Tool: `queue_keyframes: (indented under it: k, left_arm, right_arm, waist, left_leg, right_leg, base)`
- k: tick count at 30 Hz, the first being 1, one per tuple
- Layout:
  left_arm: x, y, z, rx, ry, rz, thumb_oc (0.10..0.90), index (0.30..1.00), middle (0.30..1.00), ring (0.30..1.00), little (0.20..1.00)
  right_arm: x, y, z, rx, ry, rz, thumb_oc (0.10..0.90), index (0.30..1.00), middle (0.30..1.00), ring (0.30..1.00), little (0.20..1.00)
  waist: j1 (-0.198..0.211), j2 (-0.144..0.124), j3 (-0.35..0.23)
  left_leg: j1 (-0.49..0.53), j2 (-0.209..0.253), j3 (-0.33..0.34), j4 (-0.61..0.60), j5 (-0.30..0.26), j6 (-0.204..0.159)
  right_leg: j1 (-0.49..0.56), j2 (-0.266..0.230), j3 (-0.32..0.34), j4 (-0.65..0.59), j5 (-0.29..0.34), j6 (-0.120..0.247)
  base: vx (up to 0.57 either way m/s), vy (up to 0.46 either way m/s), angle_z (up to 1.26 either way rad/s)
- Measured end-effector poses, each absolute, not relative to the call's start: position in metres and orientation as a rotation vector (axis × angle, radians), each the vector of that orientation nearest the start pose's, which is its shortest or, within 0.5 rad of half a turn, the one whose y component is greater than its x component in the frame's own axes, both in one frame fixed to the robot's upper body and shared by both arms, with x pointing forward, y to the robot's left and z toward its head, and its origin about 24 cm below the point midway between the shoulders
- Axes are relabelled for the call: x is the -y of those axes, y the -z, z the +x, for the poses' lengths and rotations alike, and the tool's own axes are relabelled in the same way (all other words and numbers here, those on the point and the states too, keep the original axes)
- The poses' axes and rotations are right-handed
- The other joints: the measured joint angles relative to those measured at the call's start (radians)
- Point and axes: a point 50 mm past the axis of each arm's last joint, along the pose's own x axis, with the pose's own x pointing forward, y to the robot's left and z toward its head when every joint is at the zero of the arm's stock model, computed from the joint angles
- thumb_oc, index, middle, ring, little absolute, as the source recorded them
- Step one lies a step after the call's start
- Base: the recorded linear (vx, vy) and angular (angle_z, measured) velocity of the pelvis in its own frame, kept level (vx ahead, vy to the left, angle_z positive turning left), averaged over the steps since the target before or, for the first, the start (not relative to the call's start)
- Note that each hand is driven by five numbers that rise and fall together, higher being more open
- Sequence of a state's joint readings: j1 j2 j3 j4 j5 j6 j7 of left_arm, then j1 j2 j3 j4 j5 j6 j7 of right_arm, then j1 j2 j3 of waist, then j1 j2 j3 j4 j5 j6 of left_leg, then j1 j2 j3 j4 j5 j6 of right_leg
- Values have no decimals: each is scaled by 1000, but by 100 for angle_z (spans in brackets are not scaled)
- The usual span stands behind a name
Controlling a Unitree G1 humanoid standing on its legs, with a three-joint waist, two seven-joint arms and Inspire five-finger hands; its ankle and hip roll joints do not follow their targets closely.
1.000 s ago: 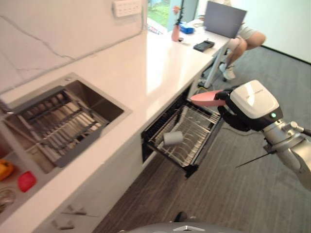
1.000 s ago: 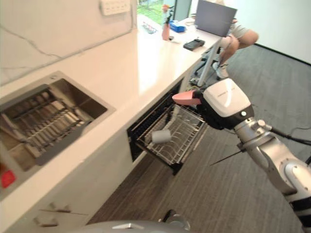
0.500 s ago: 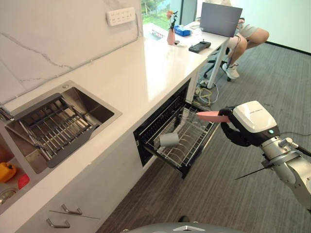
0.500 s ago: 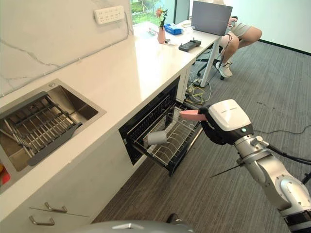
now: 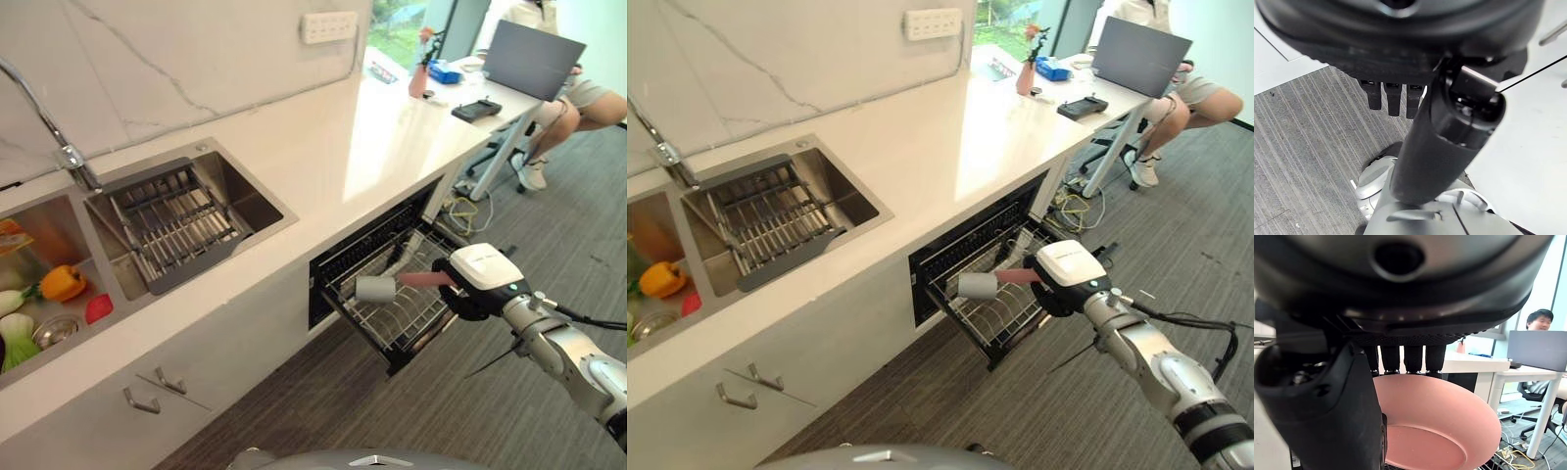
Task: Place the dishes in the dishwasher.
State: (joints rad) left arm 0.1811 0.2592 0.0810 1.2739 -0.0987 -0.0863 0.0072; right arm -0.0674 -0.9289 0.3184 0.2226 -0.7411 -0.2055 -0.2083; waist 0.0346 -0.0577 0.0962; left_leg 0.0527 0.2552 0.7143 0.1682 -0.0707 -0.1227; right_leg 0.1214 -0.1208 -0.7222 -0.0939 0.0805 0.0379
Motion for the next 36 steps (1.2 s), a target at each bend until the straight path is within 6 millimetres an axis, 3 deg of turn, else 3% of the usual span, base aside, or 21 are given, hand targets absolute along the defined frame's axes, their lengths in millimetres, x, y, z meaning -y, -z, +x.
queue_keyframes:
  k: [8, 12, 18, 23, 24, 32, 36]
  left_arm:
    - [-261, 161, 19, -1280, -303, 104, 800, 900, 900, 900, 900]
    - [-253, 160, 40, -1207, -216, 122, 800, 900, 900, 900, 900]
    - [-248, 158, 45, -1161, -163, 119, 800, 900, 900, 900, 900]
    - [-247, 158, 43, -1157, -170, 110, 800, 900, 900, 900, 900]
    - [-246, 159, 43, -1158, -167, 105, 800, 900, 900, 900, 900]
    - [-235, 162, 42, -1165, -158, 74, 800, 900, 900, 900, 900]
    - [-235, 160, 54, -1137, -163, 93, 800, 900, 900, 900, 900]
  right_arm:
    - [290, -57, 280, 15, -235, -1713, 400, 300, 300, 300, 300]
    - [304, -63, 293, -30, -161, -1750, 400, 300, 300, 300, 300]
    - [298, -86, 320, 33, -114, -1826, 400, 300, 300, 300, 300]
    - [294, -77, 318, 45, -164, -1915, 400, 300, 300, 300, 300]
    - [294, -76, 318, 48, -171, -1934, 800, 900, 900, 900, 900]
    - [281, -72, 314, 129, -198, -2009, 800, 900, 900, 900, 900]
    - [266, -48, 288, 163, -240, -1870, 800, 900, 900, 900, 900]
  waist:
    - [45, 17, 42]
    - [60, 70, 89]
    - [86, 175, 148]
    - [94, 195, 152]
    - [93, 197, 153]
    - [68, 203, 150]
    - [56, 182, 142]
  left_leg:
    - [-81, 8, -38, 34, 6, 24]
    - [-177, 18, -38, 63, 26, 53]
    - [-212, 22, -29, 67, 24, 52]
    - [-214, 22, -13, 66, 25, 55]
    - [-215, 21, -12, 68, 25, 55]
    - [-186, 23, -15, 78, 26, 55]
    - [-142, 21, -14, 56, 31, 46]
  right_leg:
    - [-21, -6, -18, 1, -4, 6]
    - [-79, -18, -16, 14, -3, 4]
    - [-112, -19, -19, 4, 13, -4]
    - [-119, -21, -16, 2, 13, -4]
    - [-120, -21, -16, 2, 13, -4]
    - [-83, -21, -17, -1, 13, -4]
    - [-48, -15, -15, 0, 13, -4]
  base:
    - [-19, -36, 27]
    - [-83, 3, 45]
    - [-43, 49, 3]
    - [19, 32, -2]
    - [48, 9, -1]
    - [44, -12, 2]
    - [28, 1, 3]
